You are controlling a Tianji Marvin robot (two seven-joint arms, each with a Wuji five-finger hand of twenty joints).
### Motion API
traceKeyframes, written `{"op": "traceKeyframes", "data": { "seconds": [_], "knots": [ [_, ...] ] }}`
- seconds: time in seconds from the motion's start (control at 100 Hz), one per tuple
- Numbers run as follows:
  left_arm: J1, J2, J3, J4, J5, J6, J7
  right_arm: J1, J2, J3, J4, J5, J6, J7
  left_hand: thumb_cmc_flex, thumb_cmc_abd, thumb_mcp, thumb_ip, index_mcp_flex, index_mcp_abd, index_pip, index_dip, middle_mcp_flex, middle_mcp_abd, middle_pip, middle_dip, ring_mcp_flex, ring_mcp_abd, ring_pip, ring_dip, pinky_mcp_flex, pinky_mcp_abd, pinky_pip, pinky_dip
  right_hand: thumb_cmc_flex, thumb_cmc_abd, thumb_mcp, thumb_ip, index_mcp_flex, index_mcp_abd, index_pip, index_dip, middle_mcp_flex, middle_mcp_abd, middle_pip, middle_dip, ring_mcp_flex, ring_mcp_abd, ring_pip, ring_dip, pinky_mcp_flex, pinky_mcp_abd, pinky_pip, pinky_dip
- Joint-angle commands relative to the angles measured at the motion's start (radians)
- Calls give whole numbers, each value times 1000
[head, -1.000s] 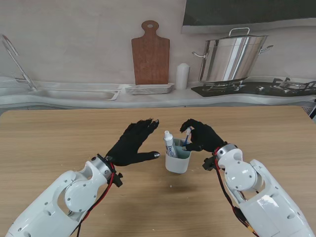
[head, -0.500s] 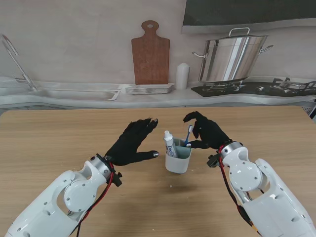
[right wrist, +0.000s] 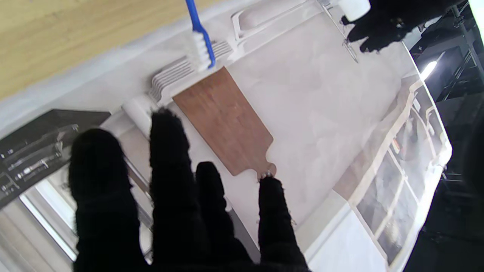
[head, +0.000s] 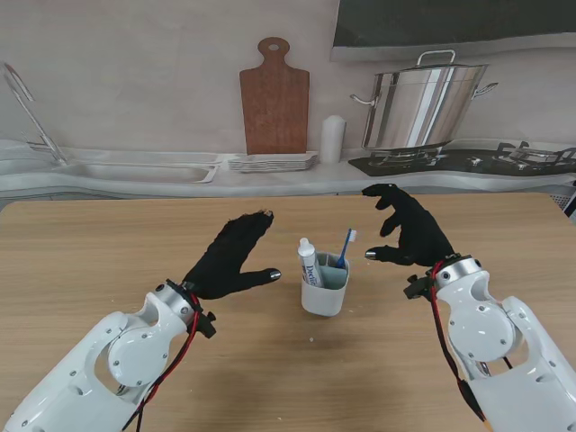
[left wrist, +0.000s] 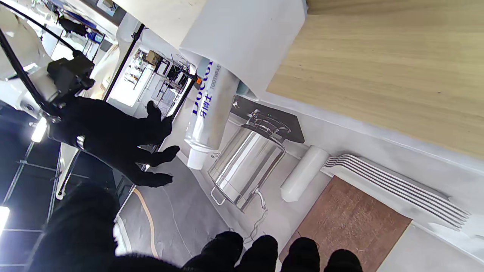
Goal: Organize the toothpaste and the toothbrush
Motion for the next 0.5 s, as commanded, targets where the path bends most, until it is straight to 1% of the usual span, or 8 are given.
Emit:
{"op": "traceKeyframes", "data": {
  "seconds": [0.0, 0.04, 0.1, 0.16, 0.23, 0.27, 0.33, 0.49],
  "knots": [
    [10, -3, -7, -18, -16, 12, -20, -17, 2, 12, -19, -7, -14, -3, -39, 8, -18, -27, -16, 44, -12, -15, -12, 1, -31, -50, -23, -27, -32, -41, 3, -72, -23, -29, -44, 24, -10, -35, -34, 40, -32, -15, -45, 32, -45, -29, -107, 30, -108, -51, -134, 1, -87, -26],
    [15, -3, -11, -23, -19, 19, -23, -25, 1, 22, -25, -11, -26, -7, -41, 5, -18, -27, -16, 51, -12, -16, -13, 1, -30, -51, -23, -28, -32, -45, 3, -76, -24, -33, -51, 30, -11, -35, -34, 65, -49, -24, -63, 32, -73, -41, -201, 37, -170, -84, -242, -36, -146, -43],
    [23, 0, -20, -32, -11, 23, -31, -37, 1, 36, -31, -20, -46, -15, -48, 10, -20, -29, -15, 58, -10, -15, -11, 7, -28, -51, -20, -22, -29, -48, 5, -75, -24, -36, -53, 30, -6, -35, -35, 94, -77, -41, -98, 14, -98, -51, -346, 6, -216, -126, -380, -103, -220, -61],
    [33, 3, -30, -44, -18, 31, -51, -48, -1, 46, -34, -20, -69, -28, -53, 14, -21, -32, -14, 57, -8, -14, -15, 5, -30, -52, -24, -23, -32, -56, 3, -76, -26, -40, -54, 17, 7, -37, -33, 174, -81, -48, -144, -4, -107, -56, -485, -32, -222, -137, -529, -168, -277, -78],
    [45, 5, -42, -55, -25, 46, -67, -63, -4, 55, -36, -16, -93, -43, -56, 20, -23, -37, -8, 56, -1, -11, -15, 4, -32, -54, -25, -22, -36, -65, 3, -76, -30, -48, -63, 29, 6, -37, -32, 247, -63, -43, -188, -16, -107, -61, -572, -56, -213, -139, -644, -230, -295, -85],
    [53, 6, -49, -61, -27, 54, -74, -71, -6, 60, -36, -11, -109, -53, -59, 27, -24, -40, -4, 54, 3, -10, -13, 4, -31, -54, -25, -25, -36, -68, 3, -76, -31, -52, -63, 35, 4, -37, -31, 267, -55, -41, -191, -19, -118, -68, -598, -63, -206, -139, -687, -260, -290, -85],
    [63, 7, -58, -67, -35, 65, -80, -85, -10, 64, -39, -6, -127, -71, -60, 33, -26, -45, 3, 52, 13, -6, -9, 0, -26, -52, -24, -26, -35, -71, 4, -78, -32, -57, -56, 42, -1, -35, -30, 284, -38, -34, -190, -21, -131, -76, -616, -67, -200, -139, -717, -283, -276, -82],
    [80, 6, -76, -67, -64, 84, -88, -118, -17, 66, -39, -8, -181, -113, -75, 66, -39, -61, 24, 44, 23, 1, -4, -11, -16, -46, -21, -35, -31, -77, 5, -88, -35, -71, -28, 68, -20, -28, -28, 309, 13, -11, -190, -12, -128, -74, -612, -69, -187, -138, -725, -305, -254, -78]
  ]
}}
